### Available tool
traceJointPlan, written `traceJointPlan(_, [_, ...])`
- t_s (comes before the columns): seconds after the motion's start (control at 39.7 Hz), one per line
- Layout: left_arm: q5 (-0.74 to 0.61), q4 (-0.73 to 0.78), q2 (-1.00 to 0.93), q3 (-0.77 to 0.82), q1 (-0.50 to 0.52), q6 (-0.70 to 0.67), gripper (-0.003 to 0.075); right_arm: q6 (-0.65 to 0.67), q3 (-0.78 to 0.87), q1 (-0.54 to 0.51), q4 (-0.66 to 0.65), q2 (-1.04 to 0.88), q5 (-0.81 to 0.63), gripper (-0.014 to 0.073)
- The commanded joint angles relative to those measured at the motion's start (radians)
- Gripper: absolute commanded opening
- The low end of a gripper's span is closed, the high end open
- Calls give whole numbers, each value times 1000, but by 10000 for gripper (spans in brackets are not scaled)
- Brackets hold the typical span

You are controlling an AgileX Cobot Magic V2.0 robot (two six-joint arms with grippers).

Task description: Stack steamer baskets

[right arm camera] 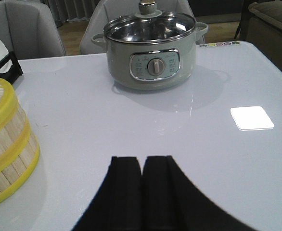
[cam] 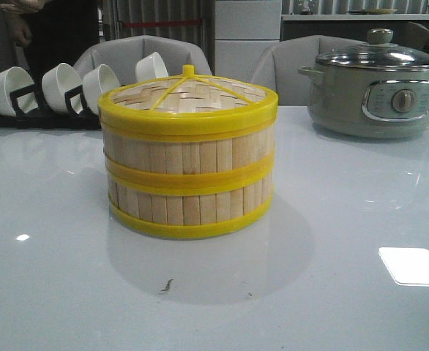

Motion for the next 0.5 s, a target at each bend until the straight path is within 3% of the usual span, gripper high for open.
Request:
traceJointPlan(0.0, [-67,-12,-15,1,0,-6,95,-12,-29,-6,-6,5,-88,55])
traceJointPlan(0.48, [-56,8,-14,1,0,-6,95,-12,-29,-6,-6,5,-88,55])
